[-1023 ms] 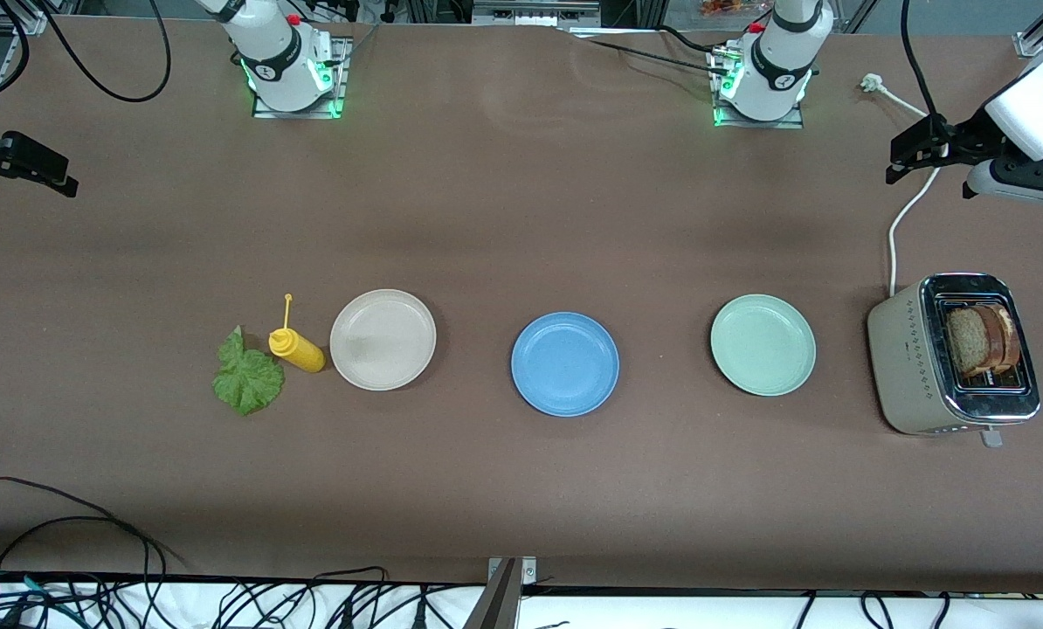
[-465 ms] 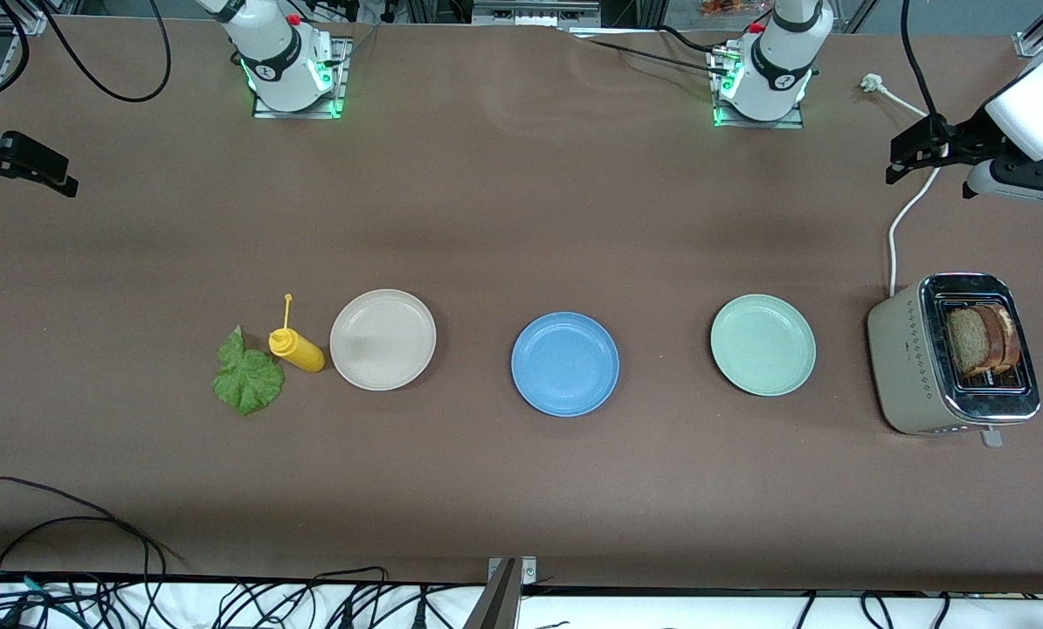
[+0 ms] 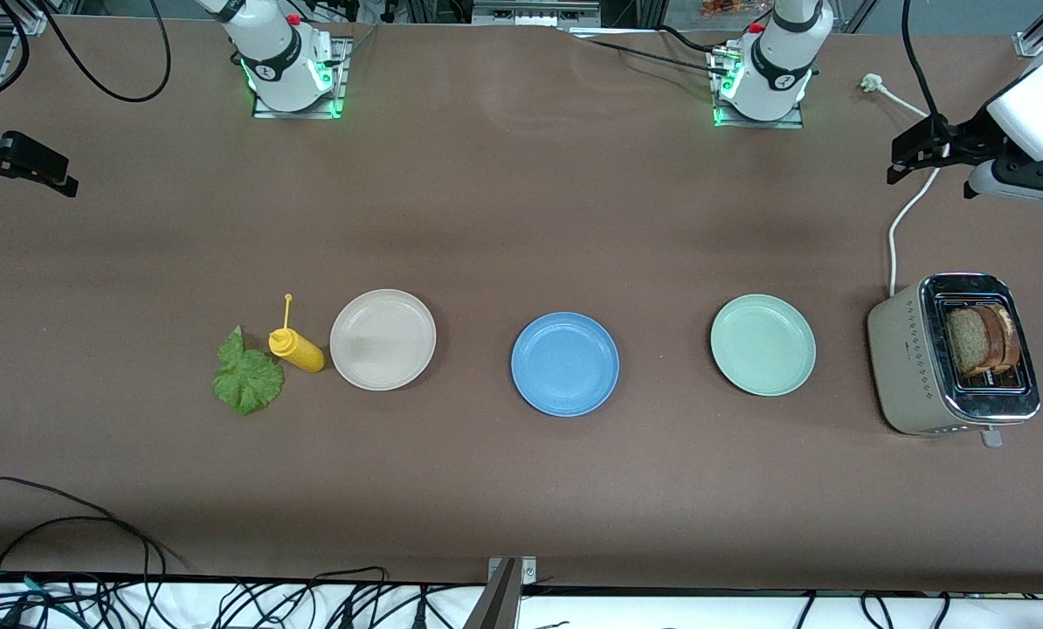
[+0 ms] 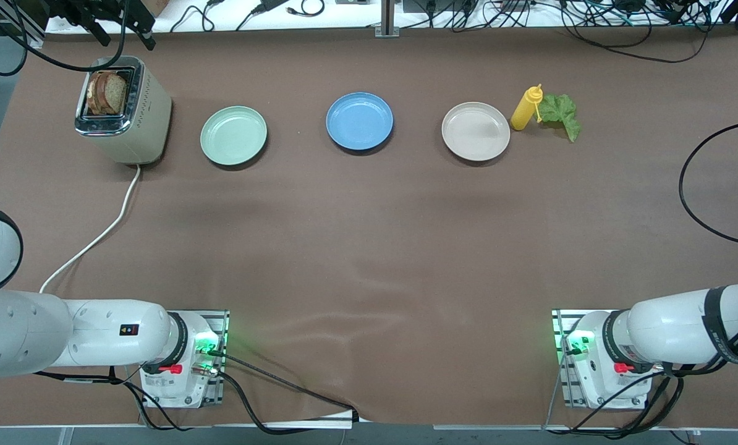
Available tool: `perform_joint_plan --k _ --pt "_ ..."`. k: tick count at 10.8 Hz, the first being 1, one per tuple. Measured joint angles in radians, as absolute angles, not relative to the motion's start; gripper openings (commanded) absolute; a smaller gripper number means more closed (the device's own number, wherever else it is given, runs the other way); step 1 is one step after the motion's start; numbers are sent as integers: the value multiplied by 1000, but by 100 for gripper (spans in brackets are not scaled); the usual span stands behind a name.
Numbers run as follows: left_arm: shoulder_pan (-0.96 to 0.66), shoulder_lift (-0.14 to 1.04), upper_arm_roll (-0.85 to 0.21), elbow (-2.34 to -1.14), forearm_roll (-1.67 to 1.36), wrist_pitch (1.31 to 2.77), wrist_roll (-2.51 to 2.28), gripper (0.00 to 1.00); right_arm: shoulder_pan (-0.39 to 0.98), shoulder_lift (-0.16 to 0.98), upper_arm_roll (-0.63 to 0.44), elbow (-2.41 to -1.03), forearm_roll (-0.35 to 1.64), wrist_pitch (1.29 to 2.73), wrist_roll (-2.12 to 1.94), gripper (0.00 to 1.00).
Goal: Make sandwich in blue plate with both arms
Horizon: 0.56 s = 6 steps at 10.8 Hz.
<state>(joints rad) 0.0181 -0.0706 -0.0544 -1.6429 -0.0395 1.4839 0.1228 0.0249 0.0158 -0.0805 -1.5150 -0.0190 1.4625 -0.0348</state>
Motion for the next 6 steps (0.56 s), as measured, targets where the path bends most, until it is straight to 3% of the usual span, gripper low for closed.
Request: perform_joint_plan --k 6 --pt "24 -71 -54 -1643 -40 1484 123 100 25 16 -81 -1515 -19 1462 -35 100"
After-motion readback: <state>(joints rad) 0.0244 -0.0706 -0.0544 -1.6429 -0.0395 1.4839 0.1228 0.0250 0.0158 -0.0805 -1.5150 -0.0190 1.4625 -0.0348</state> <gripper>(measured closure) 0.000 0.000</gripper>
